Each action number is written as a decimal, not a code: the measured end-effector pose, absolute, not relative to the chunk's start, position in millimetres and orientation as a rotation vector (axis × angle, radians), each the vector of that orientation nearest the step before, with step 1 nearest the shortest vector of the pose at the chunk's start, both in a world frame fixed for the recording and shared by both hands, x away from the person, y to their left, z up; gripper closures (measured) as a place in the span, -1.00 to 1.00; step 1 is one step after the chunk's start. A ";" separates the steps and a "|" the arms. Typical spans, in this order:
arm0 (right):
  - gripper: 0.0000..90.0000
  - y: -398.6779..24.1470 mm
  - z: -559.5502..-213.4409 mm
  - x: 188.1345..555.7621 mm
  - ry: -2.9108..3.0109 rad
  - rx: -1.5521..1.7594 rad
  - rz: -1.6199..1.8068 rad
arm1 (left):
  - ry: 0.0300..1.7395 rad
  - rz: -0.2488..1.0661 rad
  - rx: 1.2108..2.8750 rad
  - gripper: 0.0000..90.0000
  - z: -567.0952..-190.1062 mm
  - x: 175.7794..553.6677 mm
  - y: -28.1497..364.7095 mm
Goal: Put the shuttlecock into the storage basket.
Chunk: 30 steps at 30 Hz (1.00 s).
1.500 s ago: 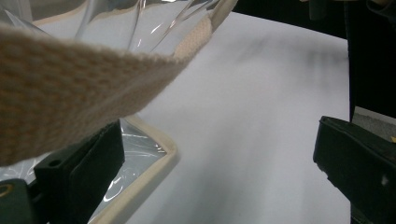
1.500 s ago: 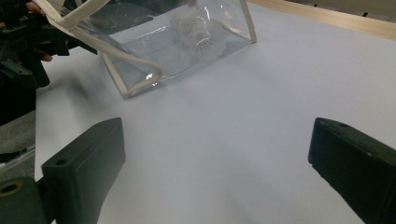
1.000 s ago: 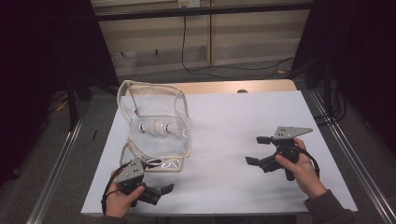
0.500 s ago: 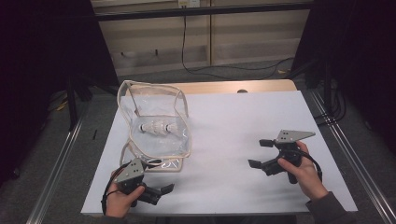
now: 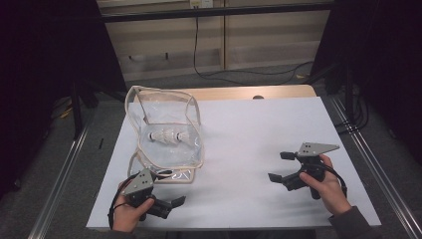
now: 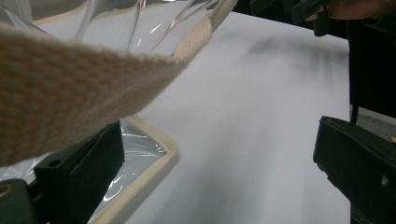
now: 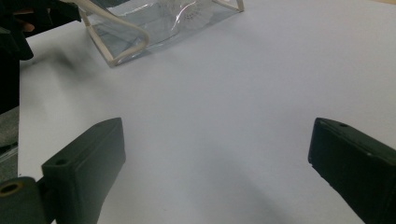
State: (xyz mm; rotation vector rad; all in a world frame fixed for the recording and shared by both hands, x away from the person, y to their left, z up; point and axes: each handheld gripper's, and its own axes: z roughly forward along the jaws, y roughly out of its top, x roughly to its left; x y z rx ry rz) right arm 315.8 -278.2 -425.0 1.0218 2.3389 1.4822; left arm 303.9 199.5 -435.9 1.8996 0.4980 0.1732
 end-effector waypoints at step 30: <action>-0.92 -291.5 -438.8 303.7 2.340 1.024 1.470 | 0.497 0.176 1.902 -0.96 -435.7 303.5 199.5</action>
